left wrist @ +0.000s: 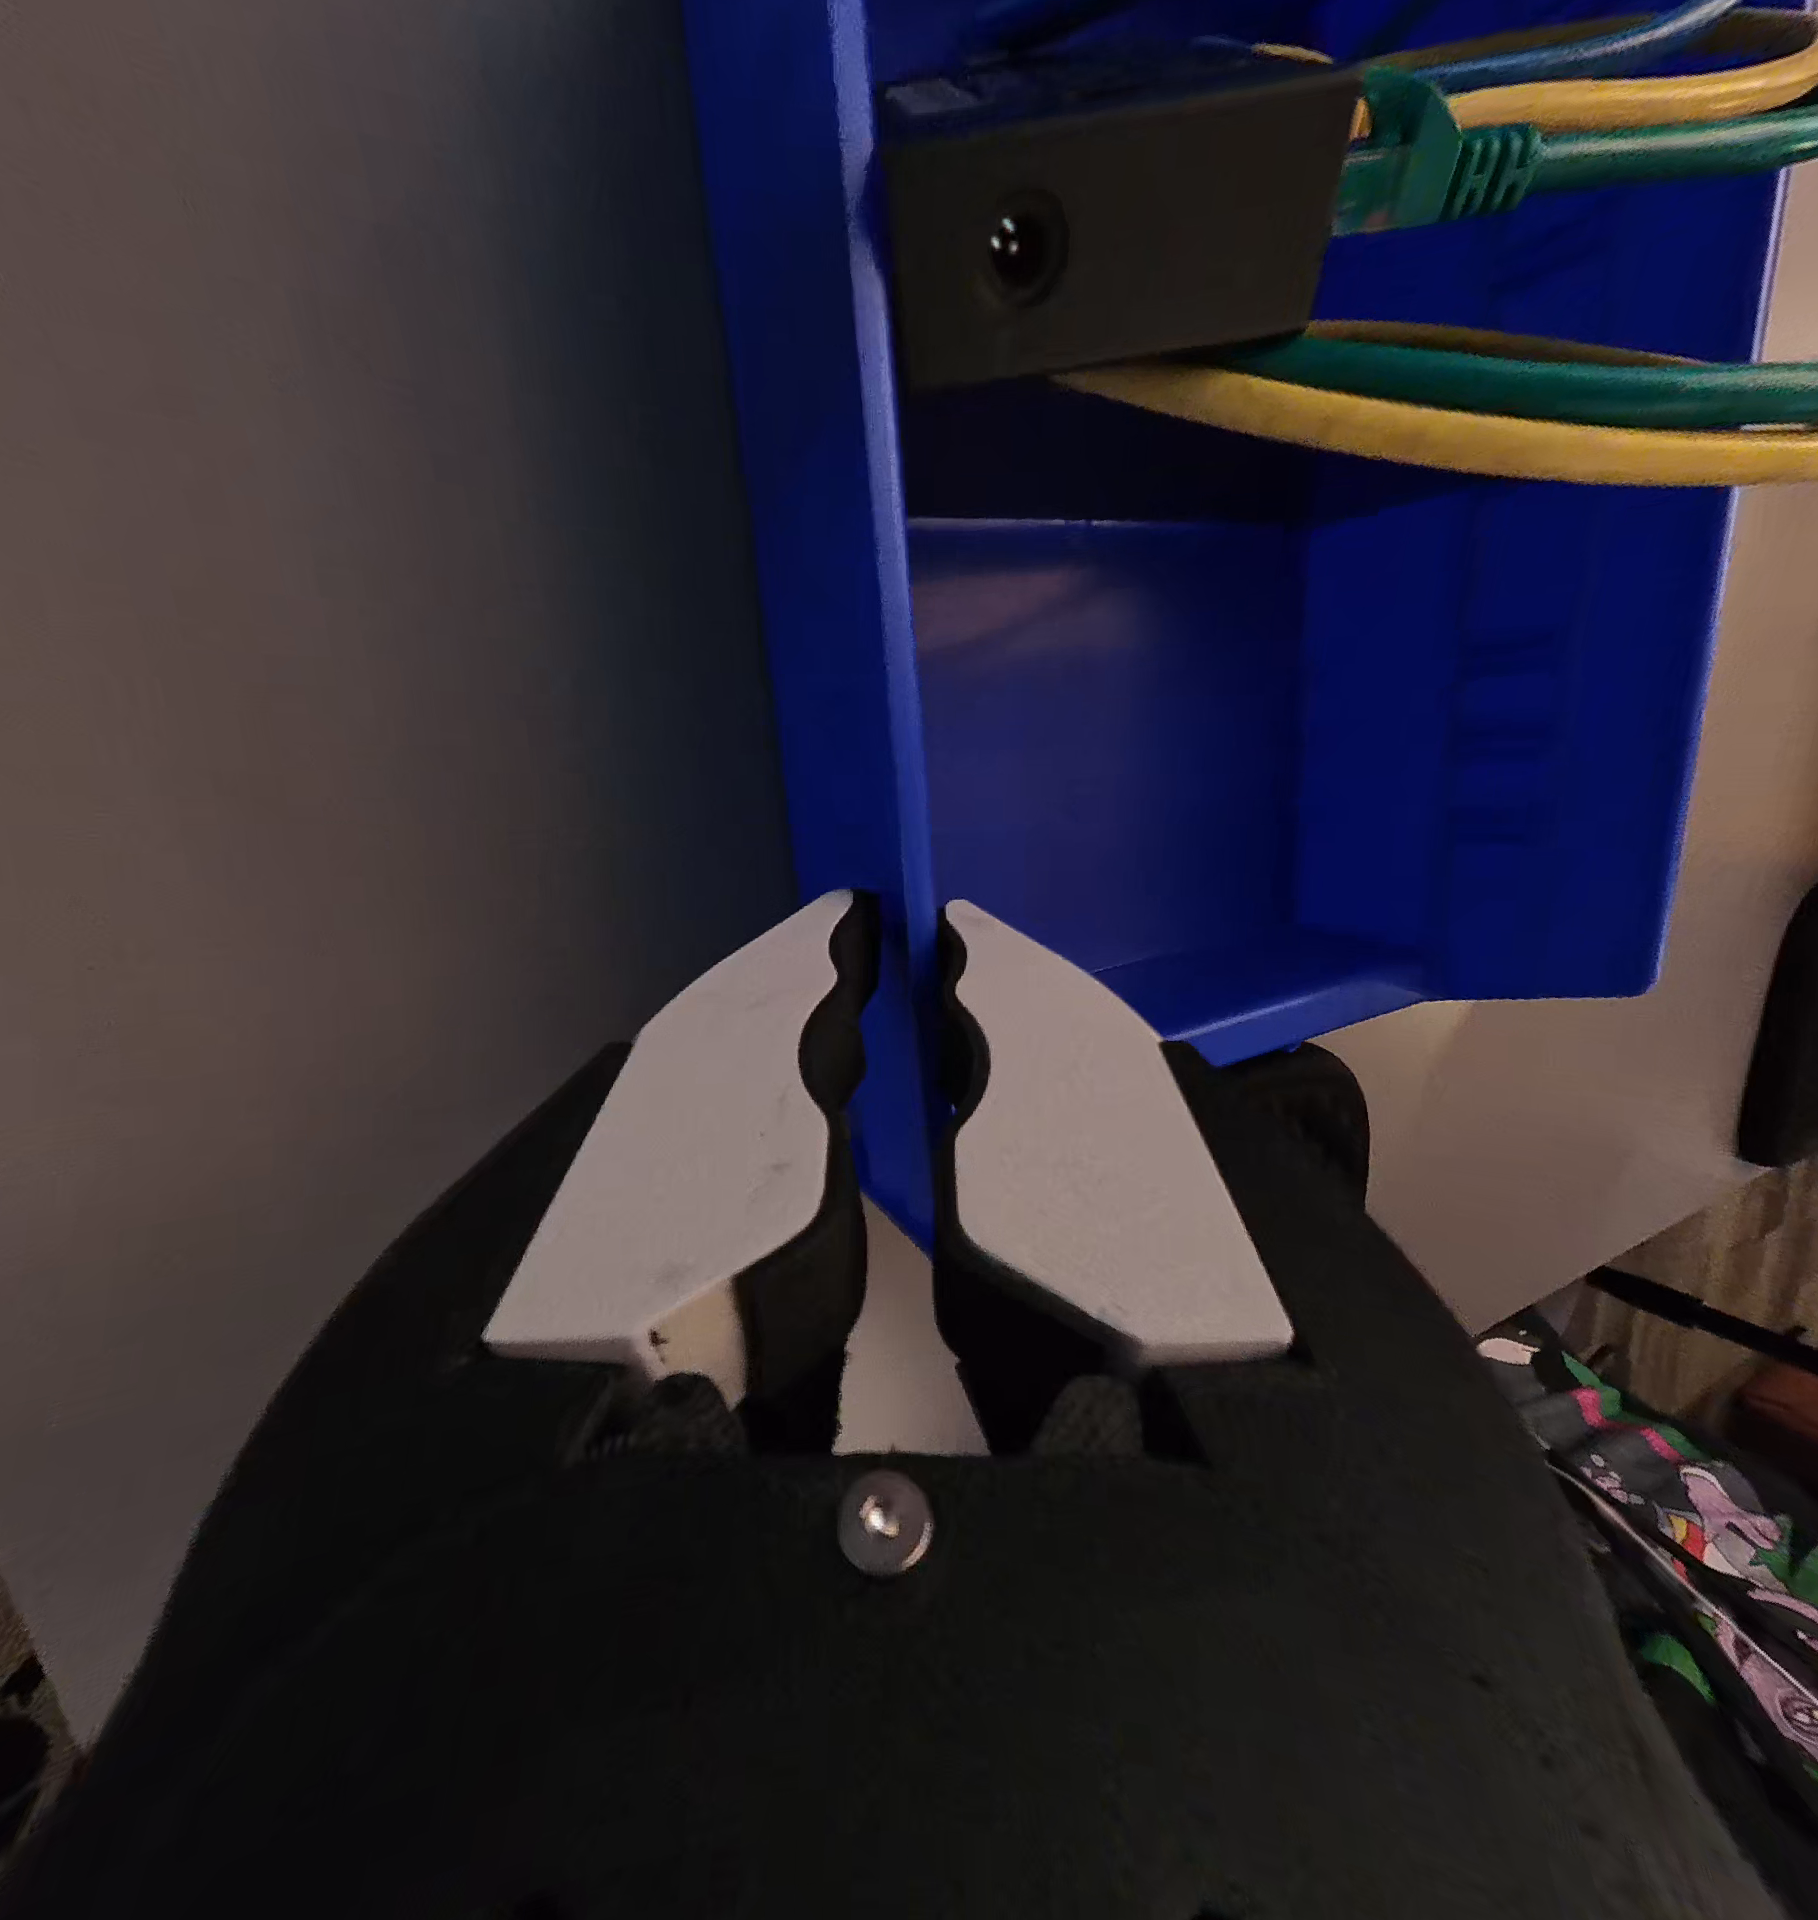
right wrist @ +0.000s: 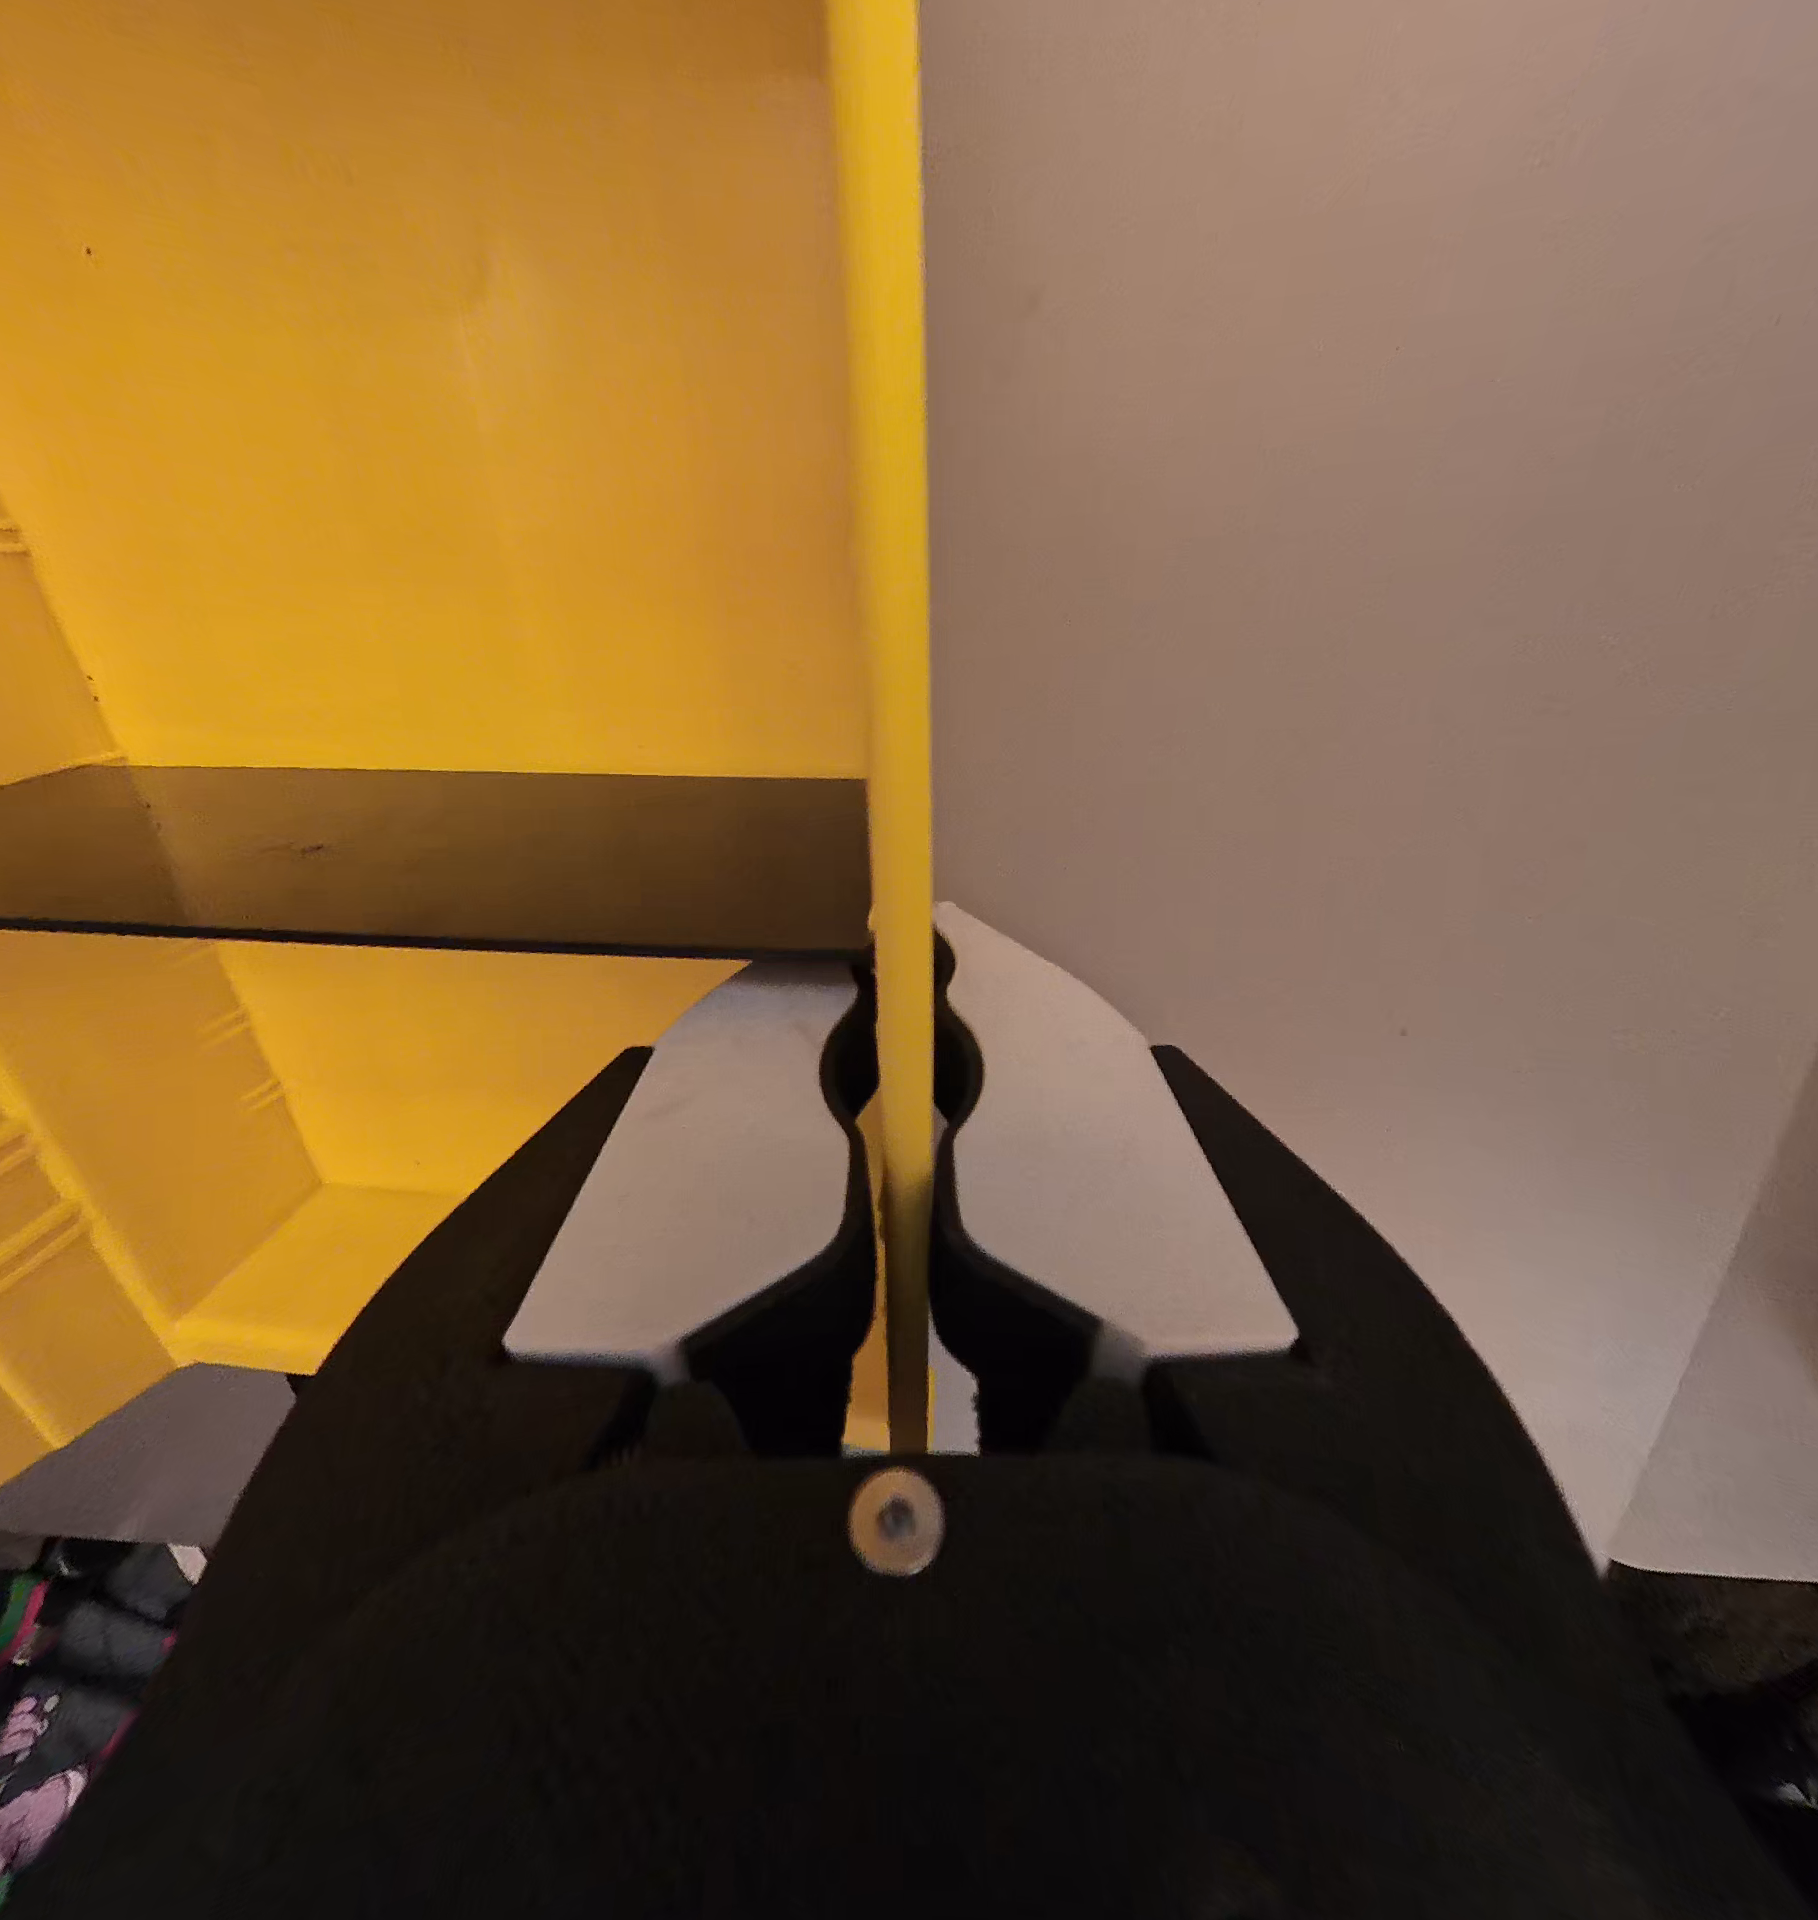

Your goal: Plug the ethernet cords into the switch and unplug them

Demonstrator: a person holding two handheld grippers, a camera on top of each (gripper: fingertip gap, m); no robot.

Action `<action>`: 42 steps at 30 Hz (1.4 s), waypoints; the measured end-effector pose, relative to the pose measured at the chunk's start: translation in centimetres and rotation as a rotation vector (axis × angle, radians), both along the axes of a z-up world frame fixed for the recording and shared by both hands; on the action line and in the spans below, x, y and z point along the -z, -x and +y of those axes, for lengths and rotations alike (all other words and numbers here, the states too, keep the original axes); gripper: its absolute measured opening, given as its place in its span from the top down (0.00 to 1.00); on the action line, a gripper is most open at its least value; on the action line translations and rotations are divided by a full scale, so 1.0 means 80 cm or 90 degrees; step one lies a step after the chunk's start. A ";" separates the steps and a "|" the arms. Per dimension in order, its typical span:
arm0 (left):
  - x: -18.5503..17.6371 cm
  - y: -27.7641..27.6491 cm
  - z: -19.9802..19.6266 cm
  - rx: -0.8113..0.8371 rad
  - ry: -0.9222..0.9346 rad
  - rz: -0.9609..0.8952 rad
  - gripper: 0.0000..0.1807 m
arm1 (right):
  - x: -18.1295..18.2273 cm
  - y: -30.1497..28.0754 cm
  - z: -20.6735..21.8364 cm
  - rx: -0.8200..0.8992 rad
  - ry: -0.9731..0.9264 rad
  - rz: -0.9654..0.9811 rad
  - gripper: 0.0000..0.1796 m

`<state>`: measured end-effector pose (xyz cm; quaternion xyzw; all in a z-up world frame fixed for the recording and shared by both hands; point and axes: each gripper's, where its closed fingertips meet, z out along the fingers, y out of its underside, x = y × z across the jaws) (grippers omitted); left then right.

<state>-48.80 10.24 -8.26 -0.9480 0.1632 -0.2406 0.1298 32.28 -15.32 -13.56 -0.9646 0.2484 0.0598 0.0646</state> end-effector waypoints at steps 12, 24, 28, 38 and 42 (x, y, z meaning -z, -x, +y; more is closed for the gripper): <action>0.002 -0.001 0.000 0.024 -0.013 0.048 0.96 | 0.000 -0.004 0.018 -0.017 -0.010 -0.006 0.97; -0.009 0.001 -0.005 -0.031 0.008 0.015 0.95 | -0.005 -0.025 0.033 -0.118 0.012 -0.178 0.85; -0.050 0.017 0.002 -0.051 -0.106 0.044 0.97 | -0.027 -0.031 0.045 -0.108 -0.036 -0.241 0.83; -0.119 -0.052 0.084 0.116 -0.634 0.232 0.44 | -0.218 0.059 0.108 -0.152 -0.494 -0.325 0.69; -0.096 -0.087 0.087 0.193 -0.625 0.174 0.53 | -0.295 0.143 0.127 -0.173 -0.736 -0.214 0.70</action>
